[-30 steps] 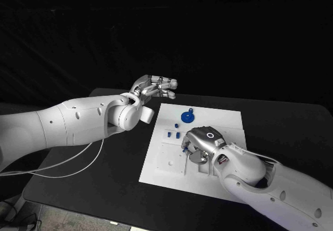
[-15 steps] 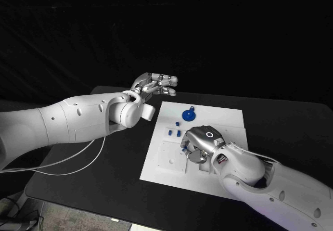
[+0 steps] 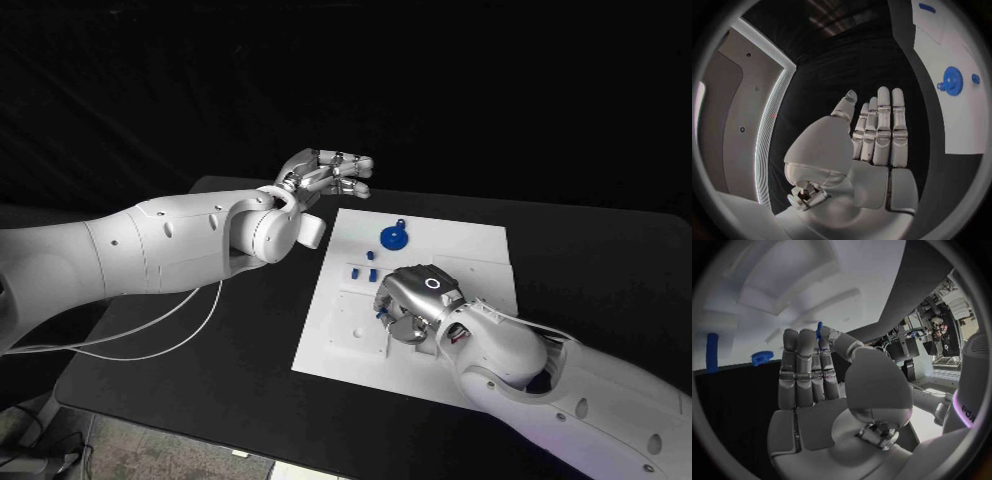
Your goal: Assemble the parts on the task board
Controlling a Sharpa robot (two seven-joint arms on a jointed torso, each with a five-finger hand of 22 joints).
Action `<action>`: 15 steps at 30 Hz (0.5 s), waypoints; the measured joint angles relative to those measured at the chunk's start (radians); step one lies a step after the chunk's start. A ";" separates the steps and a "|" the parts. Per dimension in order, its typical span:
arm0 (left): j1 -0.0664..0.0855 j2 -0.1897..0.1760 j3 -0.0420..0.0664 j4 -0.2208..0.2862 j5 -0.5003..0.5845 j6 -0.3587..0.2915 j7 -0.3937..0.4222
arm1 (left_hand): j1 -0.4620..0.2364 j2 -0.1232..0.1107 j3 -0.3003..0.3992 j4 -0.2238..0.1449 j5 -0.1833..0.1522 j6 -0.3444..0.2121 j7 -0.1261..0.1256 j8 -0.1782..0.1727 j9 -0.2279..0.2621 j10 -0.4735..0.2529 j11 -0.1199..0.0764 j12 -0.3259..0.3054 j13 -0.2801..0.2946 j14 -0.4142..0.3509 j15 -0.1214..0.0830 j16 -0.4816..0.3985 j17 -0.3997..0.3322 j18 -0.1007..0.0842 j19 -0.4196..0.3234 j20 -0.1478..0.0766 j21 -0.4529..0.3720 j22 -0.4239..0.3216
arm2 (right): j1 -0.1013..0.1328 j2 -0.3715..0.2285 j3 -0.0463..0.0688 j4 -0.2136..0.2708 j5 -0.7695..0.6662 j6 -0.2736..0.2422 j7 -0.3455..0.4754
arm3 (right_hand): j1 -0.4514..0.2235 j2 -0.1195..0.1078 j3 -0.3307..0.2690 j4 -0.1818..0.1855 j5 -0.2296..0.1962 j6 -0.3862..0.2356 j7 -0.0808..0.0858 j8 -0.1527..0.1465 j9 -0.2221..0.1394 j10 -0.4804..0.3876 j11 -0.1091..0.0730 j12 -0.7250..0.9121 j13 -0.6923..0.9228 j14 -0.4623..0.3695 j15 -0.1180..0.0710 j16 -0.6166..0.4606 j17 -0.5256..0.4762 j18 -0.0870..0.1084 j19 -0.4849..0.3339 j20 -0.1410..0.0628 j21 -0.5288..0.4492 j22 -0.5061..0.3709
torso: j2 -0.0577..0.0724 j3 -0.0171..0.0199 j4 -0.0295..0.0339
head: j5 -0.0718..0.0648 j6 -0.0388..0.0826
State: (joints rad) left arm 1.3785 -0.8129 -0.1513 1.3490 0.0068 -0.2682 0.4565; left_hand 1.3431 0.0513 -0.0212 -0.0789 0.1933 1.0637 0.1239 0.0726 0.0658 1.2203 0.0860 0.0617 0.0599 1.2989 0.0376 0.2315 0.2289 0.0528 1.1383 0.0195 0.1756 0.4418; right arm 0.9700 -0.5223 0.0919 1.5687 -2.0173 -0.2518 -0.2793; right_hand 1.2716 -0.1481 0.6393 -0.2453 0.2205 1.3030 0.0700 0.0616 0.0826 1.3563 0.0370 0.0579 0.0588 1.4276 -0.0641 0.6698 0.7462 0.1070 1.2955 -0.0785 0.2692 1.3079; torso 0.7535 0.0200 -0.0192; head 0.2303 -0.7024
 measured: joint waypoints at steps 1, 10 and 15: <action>0.000 0.000 0.000 0.000 0.000 0.000 0.000 | 0.000 0.000 0.000 0.000 0.000 0.000 0.000 0.000 0.000 0.000 0.000 0.000 0.000 0.000 0.000 0.000 0.000 0.000 0.000 0.000 0.000 0.000 | 0.000 0.000 0.000 0.000 0.000 0.000 0.000 | 0.000 0.000 0.001 0.001 0.000 0.000 0.000 0.000 0.000 0.000 0.000 0.000 0.000 0.000 0.000 0.000 0.000 0.000 0.000 0.000 0.000 0.000 | 0.000 -0.0001 0.0000 | 0.000 0.000; 0.000 0.001 0.000 0.000 -0.002 0.000 -0.002 | 0.000 0.000 0.000 0.000 0.000 0.000 0.000 0.000 0.000 0.000 0.000 0.000 0.000 0.000 0.000 0.000 0.000 0.000 0.000 0.000 0.000 0.000 | 0.000 0.003 -0.003 -0.005 0.001 0.002 0.000 | 0.000 0.000 0.002 0.003 -0.001 0.000 0.000 0.000 0.000 0.000 0.000 0.000 0.000 0.000 0.000 0.000 0.000 0.000 0.000 0.000 0.000 0.000 | 0.000 -0.0002 -0.0012 | 0.001 -0.003; 0.000 0.001 0.000 -0.001 -0.004 0.000 -0.004 | 0.000 0.000 0.000 0.000 0.000 0.000 0.000 0.000 0.000 -0.004 0.004 0.000 0.000 0.000 0.000 -0.004 0.000 0.000 0.000 0.000 0.000 -0.004 | 0.000 0.008 -0.004 -0.011 0.001 0.003 -0.003 | 0.001 0.001 0.002 0.003 -0.001 0.000 0.000 0.000 0.000 -0.001 -0.001 0.000 0.000 0.000 0.000 0.000 0.001 -0.001 0.000 0.000 0.000 0.000 | -0.001 -0.0002 -0.0012 | 0.000 -0.004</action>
State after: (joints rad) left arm 1.3785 -0.8115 -0.1513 1.3483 0.0029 -0.2678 0.4527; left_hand 1.3432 0.0514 -0.0213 -0.0789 0.1933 1.0636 0.1240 0.0726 0.0658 1.2166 0.0897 0.0617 0.0600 1.2989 0.0376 0.2276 0.2288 0.0528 1.1383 0.0195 0.1757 0.4377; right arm 0.9704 -0.5148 0.0882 1.5576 -2.0167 -0.2484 -0.2822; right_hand 1.2721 -0.1475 0.6417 -0.2428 0.2195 1.3030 0.0700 0.0616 0.0823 1.3557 0.0364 0.0575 0.0588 1.4275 -0.0639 0.6698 0.7469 0.1064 1.2955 -0.0783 0.2692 1.3077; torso 0.7527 0.0198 -0.0203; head 0.2301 -0.7060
